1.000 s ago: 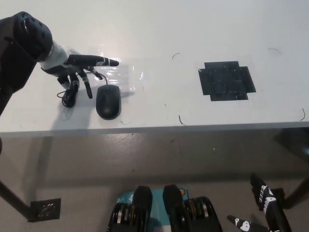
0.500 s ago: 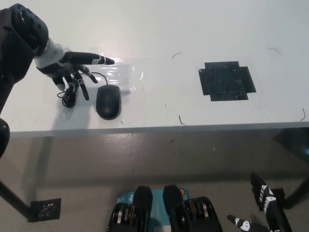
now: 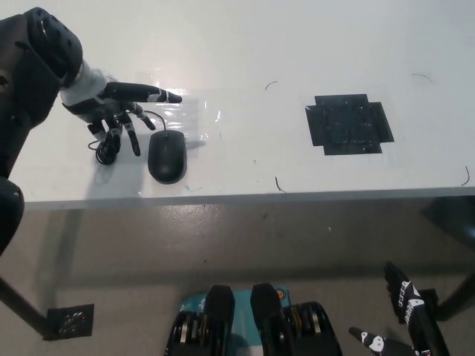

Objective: The robot uses left hand to click on the left button of the black mouse, which is placed on the left area of the table

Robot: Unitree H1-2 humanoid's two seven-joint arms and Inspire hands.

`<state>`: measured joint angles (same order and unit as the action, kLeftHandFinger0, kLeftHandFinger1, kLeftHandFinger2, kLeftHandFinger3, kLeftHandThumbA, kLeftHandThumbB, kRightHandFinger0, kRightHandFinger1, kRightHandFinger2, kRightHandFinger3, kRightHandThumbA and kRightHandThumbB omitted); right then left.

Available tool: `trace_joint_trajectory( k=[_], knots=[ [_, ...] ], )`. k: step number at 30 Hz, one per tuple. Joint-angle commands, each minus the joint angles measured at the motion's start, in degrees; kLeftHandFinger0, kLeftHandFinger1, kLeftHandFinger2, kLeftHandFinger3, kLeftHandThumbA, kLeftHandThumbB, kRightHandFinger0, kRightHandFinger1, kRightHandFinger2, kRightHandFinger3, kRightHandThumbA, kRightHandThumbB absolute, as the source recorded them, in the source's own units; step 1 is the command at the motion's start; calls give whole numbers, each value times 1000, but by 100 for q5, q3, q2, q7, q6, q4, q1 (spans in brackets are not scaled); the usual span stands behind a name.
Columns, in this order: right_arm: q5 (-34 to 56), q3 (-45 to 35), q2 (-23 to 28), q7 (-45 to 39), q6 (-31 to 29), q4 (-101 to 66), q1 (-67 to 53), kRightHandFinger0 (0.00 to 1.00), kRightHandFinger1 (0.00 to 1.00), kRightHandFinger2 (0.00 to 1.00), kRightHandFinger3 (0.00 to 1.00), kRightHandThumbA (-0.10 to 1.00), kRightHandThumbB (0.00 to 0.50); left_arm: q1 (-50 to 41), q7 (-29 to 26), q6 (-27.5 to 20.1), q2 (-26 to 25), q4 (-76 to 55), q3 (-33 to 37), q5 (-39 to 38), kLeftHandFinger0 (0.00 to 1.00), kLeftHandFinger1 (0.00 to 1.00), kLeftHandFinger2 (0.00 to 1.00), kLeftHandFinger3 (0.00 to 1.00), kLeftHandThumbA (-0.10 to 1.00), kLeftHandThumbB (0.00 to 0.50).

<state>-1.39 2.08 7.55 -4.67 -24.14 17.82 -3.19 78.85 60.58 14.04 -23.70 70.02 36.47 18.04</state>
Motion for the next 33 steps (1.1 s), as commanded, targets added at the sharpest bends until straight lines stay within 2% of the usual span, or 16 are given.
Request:
trace_joint_trajectory(
  k=[1, 2, 4, 5, 7, 10, 12, 15, 17, 18, 20, 22, 24, 27, 31, 33],
  knots=[
    [33, -11, 74, -68, -94, -152, 36, 1000, 1000, 1000, 1000, 1000, 181, 322, 120, -502, 19, 106, -139, 69, 342, 541, 697, 1000, 1000, 462],
    [18, -6, 69, -62, -110, -151, 14, 1000, 1000, 1000, 1000, 1000, 179, 276, 77, -650, 20, 94, -144, 82, 203, 294, 471, 1000, 1000, 417],
    [-42, 0, 63, -31, -129, -155, 20, 1000, 1000, 1000, 1000, 1000, 179, 220, -12, -820, 29, 154, -186, 82, 1000, 1000, 1000, 1000, 1000, 386],
    [-38, 3, 64, -36, -120, -160, 22, 1000, 1000, 1000, 1000, 1000, 184, 208, -33, -873, 37, 188, -196, 86, 1000, 1000, 926, 1000, 1000, 392],
    [-40, 15, 69, -51, -123, -160, 35, 1000, 1000, 1000, 1000, 1000, 188, 177, -142, -1116, 69, 293, -217, 126, 525, 405, 467, 1000, 1000, 370],
    [-34, 9, 79, -57, -81, -186, 31, 1000, 1000, 1000, 1000, 1000, 193, 127, -410, -1230, 136, 337, -225, 222, 923, 925, 886, 1000, 1000, 346],
    [-6, 25, 70, -85, -90, -191, 52, 1000, 1000, 1000, 1000, 1000, 183, 99, -519, -1165, 151, 330, -280, 225, 256, 338, 419, 1000, 1000, 292],
    [-12, 26, 65, -83, -105, -197, 59, 1000, 1000, 1000, 1000, 1000, 174, 69, -554, -1192, 180, 402, -312, 247, 1000, 1000, 1000, 1000, 1000, 258],
    [-2, 31, 74, -98, -85, -217, 63, 1000, 1000, 1000, 1000, 1000, 174, 61, -570, -1228, 184, 421, -310, 274, 1000, 931, 935, 1000, 1000, 257],
    [-4, 29, 80, -99, -51, -233, 71, 1000, 1000, 1000, 1000, 1000, 177, 79, -536, -1075, 213, 477, -351, 244, 262, 165, 279, 1000, 1000, 276],
    [-1, 26, 83, -103, -45, -230, 69, 1000, 1000, 1000, 1000, 1000, 178, 79, -571, -1050, 225, 490, -350, 268, 78, 152, 317, 1000, 1000, 273],
    [-1, 12, 81, -91, -26, -247, 84, 1000, 1000, 1000, 1000, 1000, 181, 118, -610, -1008, 230, 524, -359, 286, 149, 336, 487, 1000, 1000, 285],
    [-2, 15, 87, -98, -36, -259, 81, 1000, 1000, 1000, 1000, 1000, 176, 126, -659, -1136, 205, 535, -331, 337, 1000, 1000, 961, 1000, 1000, 299],
    [-4, 15, 94, -107, -22, -274, 70, 1000, 1000, 1000, 1000, 1000, 175, 157, -666, -1006, 184, 559, -380, 310, 236, 344, 416, 1000, 1000, 294],
    [-32, 30, 136, -138, -48, -285, 80, 1000, 1000, 1000, 1000, 1000, 169, 286, -418, -834, 129, 624, -401, 294, 498, 660, 682, 1000, 1000, 336],
    [-43, 32, 143, -145, -67, -262, 86, 1000, 1000, 1000, 1000, 1000, 170, 467, -171, -173, 169, 776, -547, 167, 21, 36, 88, 1000, 1000, 442]
  ],
)
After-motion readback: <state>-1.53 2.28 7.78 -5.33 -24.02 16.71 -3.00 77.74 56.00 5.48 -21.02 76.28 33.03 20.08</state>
